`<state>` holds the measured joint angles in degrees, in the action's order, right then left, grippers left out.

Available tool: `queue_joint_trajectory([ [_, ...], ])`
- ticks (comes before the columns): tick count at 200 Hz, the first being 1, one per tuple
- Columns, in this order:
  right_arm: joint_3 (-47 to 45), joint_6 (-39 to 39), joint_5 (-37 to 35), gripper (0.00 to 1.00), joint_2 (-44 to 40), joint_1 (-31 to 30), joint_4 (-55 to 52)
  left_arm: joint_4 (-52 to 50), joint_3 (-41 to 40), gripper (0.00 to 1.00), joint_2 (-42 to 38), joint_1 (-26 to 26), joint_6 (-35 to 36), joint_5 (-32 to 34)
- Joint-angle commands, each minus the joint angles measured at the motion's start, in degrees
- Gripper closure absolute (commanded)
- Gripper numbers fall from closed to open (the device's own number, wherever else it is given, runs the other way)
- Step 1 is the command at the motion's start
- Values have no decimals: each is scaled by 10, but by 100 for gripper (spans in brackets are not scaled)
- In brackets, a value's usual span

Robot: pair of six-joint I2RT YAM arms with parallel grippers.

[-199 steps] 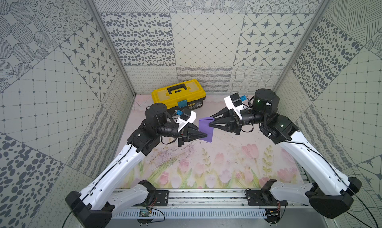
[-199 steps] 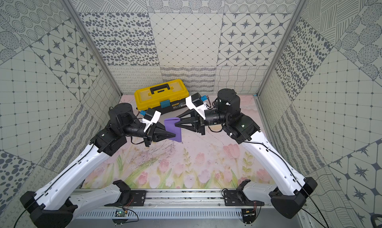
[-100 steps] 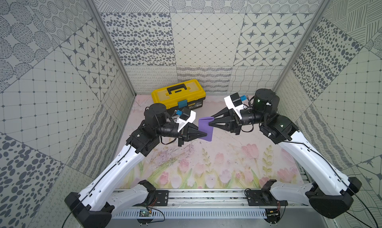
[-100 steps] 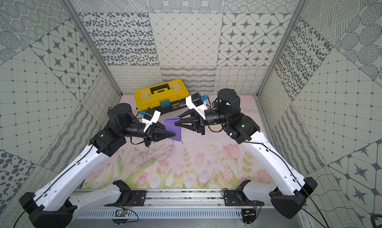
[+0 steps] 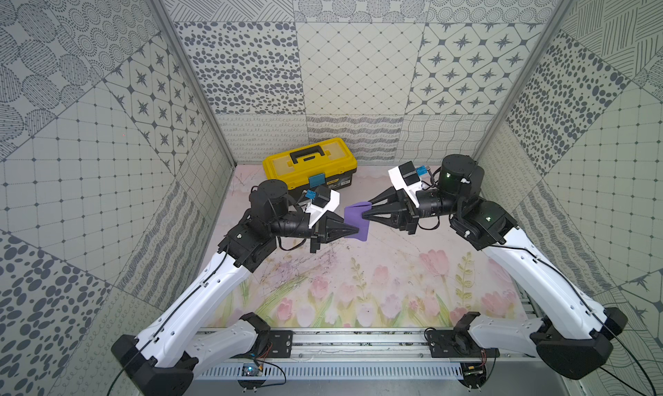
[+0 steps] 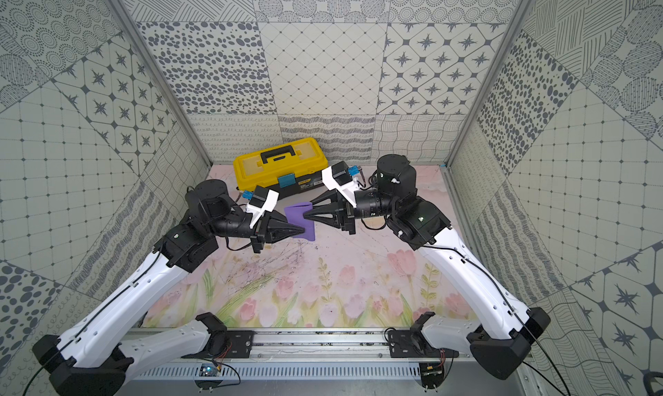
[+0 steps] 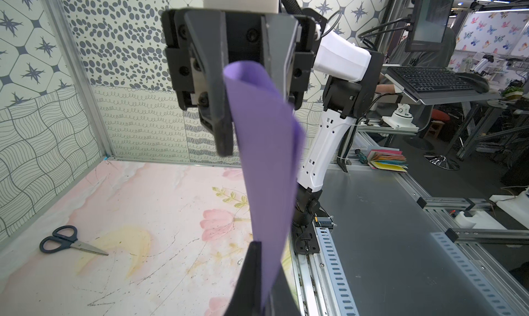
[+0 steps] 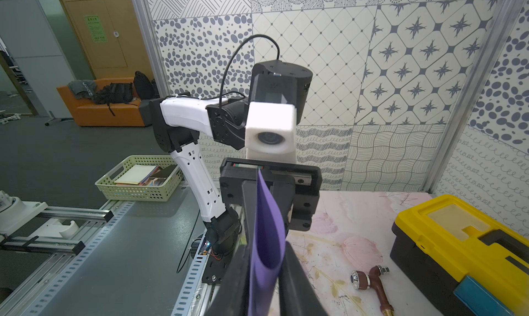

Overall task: Fold the square paper along the opposite sides
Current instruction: Smooth out the paper.

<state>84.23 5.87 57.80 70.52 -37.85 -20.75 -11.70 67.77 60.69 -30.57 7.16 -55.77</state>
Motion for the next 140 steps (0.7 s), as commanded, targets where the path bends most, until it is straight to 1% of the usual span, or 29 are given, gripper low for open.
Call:
queue_joint_trajectory([
  [1,-5,-1,-3,78,-10,1,18,16,-2,100,1,0,-4,20],
  [32,-5,0,-7,79,-11,0,18,13,4,100,10,0,-15,41],
  [65,-4,0,-13,80,-9,1,19,12,11,100,18,0,-26,45],
  [85,-4,-2,-15,83,-7,1,20,13,13,100,19,0,-31,53],
  [140,-3,-5,-23,84,-2,0,21,20,11,100,15,0,-37,62],
])
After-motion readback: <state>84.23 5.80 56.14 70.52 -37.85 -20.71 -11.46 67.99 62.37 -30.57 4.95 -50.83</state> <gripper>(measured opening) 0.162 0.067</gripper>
